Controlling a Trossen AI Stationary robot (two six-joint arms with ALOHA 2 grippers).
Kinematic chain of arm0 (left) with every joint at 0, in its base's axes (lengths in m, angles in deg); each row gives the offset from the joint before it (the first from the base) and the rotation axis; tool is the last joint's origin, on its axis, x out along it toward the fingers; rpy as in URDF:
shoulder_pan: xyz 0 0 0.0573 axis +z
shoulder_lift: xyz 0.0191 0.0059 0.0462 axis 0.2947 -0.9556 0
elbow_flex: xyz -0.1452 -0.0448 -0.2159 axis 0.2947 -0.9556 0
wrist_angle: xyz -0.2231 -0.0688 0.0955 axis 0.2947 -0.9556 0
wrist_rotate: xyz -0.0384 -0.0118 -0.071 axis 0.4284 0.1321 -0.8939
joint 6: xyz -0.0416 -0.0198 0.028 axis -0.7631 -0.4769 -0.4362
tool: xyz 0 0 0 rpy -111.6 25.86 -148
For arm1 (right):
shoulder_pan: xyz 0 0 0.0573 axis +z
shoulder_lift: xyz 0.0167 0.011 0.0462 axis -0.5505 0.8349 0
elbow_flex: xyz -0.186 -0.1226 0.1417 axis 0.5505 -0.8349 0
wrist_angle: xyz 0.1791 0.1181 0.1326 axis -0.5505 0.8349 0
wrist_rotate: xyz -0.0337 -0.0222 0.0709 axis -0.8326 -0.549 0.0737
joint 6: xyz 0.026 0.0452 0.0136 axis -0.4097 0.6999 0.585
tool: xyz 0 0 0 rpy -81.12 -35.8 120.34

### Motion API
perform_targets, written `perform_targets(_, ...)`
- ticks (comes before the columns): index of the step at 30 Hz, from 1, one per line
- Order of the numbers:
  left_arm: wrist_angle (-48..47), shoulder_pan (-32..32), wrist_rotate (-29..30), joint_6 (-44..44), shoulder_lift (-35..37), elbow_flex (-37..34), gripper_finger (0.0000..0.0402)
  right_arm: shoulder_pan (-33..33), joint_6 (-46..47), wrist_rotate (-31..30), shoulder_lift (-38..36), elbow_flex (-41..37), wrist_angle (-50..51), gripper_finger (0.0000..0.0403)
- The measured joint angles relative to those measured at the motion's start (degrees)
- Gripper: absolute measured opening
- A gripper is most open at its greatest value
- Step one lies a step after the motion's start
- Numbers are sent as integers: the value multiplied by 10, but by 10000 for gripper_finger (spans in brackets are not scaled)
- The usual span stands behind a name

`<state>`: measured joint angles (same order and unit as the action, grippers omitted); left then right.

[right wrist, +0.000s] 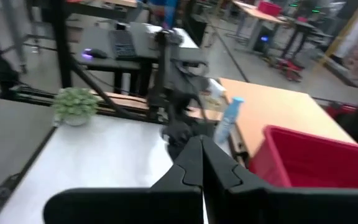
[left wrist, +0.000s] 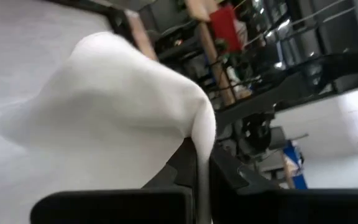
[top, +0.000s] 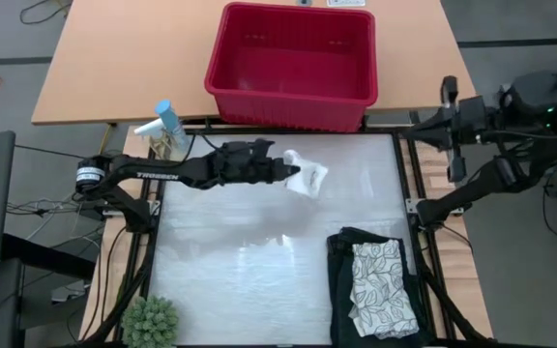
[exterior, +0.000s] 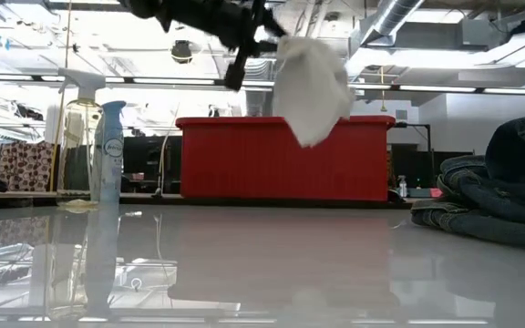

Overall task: Fold Laundry from Bin
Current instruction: Stack the white boxer on the white shirt

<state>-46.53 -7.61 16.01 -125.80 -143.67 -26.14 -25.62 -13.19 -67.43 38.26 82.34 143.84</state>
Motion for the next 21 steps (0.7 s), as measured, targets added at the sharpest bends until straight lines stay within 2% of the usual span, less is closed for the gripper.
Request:
perform_targets(6, 0, -33, 55, -10, 0, 49, 0, -27, -4, -18, -22, 0, 5, 18)
perform_targets(12, 1, -73, 135, -46, -4, 77, 0, -56, -10, -18, -38, 0, 5, 18)
perform_targets(21, 12, -163, 360, -123, -5, 79, 0, -73, -26, -18, -48, 0, 5, 20)
